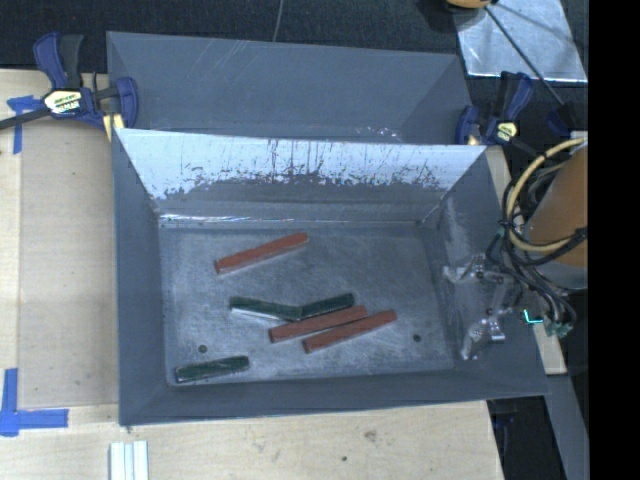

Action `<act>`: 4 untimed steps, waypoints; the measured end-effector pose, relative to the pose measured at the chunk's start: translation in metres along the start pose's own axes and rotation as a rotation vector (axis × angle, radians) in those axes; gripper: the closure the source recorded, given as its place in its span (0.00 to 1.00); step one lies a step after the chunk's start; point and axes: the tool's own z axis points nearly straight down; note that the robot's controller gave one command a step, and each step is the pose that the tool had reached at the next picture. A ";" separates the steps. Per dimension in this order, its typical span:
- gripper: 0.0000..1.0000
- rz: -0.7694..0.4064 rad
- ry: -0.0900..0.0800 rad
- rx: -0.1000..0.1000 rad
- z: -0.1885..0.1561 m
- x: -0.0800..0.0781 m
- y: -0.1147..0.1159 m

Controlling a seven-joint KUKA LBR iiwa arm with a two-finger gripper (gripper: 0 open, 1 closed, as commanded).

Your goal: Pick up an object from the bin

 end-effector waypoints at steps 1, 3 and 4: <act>0.00 -0.003 -0.007 0.002 -0.003 -0.002 0.000; 1.00 -0.173 -0.025 0.005 0.077 -0.039 0.055; 1.00 -0.165 0.000 0.000 0.037 -0.034 0.058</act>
Offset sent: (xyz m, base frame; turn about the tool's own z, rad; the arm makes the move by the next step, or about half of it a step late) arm 0.0325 0.0559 -0.0827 -0.1730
